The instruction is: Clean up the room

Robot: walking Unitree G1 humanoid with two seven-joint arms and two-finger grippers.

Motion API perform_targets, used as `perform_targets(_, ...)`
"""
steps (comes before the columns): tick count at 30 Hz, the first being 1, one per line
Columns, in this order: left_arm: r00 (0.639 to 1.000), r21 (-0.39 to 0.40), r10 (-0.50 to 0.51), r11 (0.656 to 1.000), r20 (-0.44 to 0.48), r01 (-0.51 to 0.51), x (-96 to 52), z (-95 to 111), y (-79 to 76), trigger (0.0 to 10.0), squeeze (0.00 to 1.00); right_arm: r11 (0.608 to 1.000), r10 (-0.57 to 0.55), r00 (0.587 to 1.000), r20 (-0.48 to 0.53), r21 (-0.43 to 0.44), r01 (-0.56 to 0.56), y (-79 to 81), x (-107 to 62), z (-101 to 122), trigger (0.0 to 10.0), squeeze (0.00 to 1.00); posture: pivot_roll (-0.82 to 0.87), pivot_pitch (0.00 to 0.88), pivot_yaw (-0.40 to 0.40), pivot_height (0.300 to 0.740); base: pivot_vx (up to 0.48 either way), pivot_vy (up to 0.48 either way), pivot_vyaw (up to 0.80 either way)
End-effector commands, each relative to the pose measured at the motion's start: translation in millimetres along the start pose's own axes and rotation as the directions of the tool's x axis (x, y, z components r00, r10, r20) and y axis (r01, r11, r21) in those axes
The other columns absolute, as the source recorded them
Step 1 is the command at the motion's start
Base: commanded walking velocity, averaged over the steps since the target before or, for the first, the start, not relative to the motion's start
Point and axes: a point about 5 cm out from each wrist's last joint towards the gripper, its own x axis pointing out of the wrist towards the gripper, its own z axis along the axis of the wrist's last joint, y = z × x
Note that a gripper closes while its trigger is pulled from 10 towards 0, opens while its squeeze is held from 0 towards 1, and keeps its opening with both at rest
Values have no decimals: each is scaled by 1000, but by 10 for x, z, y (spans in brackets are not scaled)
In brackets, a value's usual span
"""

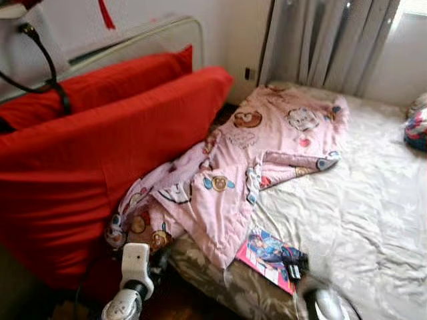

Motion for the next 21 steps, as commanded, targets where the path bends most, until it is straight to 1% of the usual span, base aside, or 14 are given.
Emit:
perform_targets(1,999,0,18,1000,34,-18,-58,35,65,10000,0,1000,-23,999,-37,18,24,-29,-169,-164,10000,0,-53,0,-13,740,0,0,0)
perform_targets(3,999,-4,16,1000,43,-16,-76,43,62,10000,0,1000,-19,1000,-20,22,19,-25,-187,-159,10000,0,-53,0,-13,740,0,0,0)
perform_targets(6,997,-3,6,1000,80,-5,-104,104,33,10000,0,999,-27,1000,-6,21,27,-30,-231,-160,10000,0,-48,0,-19,740,0,0,0)
perform_targets(7,995,-5,11,1000,97,-10,-88,143,33,10000,0,999,-33,999,-2,18,33,-40,-231,-148,10000,0,-50,0,-20,740,0,0,0)
perform_targets(13,991,-31,45,999,127,-42,-27,243,51,10000,0,997,-75,997,29,7,75,-86,-233,-78,10000,0,-54,0,-24,740,0,0,0)
perform_targets(17,990,-41,51,998,133,-46,13,302,41,10000,0,997,-83,997,-8,-11,82,-95,-214,-108,10000,0,-57,0,-28,740,0,0,0)
perform_targets(19,990,-42,52,998,133,-47,22,313,39,10000,0,996,-83,995,-48,-23,82,-95,-211,-147,10000,0,-53,0,-33,740,0,0,0)
perform_targets(20,990,-42,53,998,134,-47,23,319,39,10000,0,996,-88,993,-76,-27,86,-98,-210,-172,10000,0,-53,0,-33,735,0,0,0)
perform_targets(21,989,-43,53,998,135,-47,20,321,36,10000,0,996,-88,993,-73,-26,86,-98,-211,-169,10000,0,-53,0,-33,730,0,0,0)
